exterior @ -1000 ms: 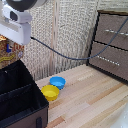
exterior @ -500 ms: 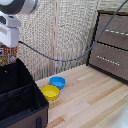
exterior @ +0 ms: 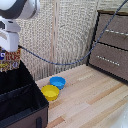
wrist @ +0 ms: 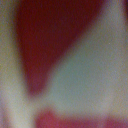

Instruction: Kindly direct your grabber toward the cereal bar. Delicately grip the cereal bar using your grabber. Transport the clutched cereal bar to the rear part of the organizer. Set the cereal bar down and place it in the rear section of the organizer.

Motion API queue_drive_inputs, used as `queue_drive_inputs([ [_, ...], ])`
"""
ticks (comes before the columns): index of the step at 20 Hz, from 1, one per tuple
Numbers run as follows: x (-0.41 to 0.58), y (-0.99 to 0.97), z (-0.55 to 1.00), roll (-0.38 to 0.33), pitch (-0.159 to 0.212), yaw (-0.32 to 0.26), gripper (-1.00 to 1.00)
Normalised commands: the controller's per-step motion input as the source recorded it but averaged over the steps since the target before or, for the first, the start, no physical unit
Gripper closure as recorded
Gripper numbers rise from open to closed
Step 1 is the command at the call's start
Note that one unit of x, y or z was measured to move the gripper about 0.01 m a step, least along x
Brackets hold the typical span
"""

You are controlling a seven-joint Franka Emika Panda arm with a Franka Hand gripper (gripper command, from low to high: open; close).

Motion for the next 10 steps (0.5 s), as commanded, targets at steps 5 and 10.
queue_drive_inputs([
  [5, 0.110, -0.01, 0.00, 0.000, 0.009, -0.019, -1.00],
  [10, 0.074, -0.01, 0.24, 0.001, 0.086, -0.066, -1.00],
])
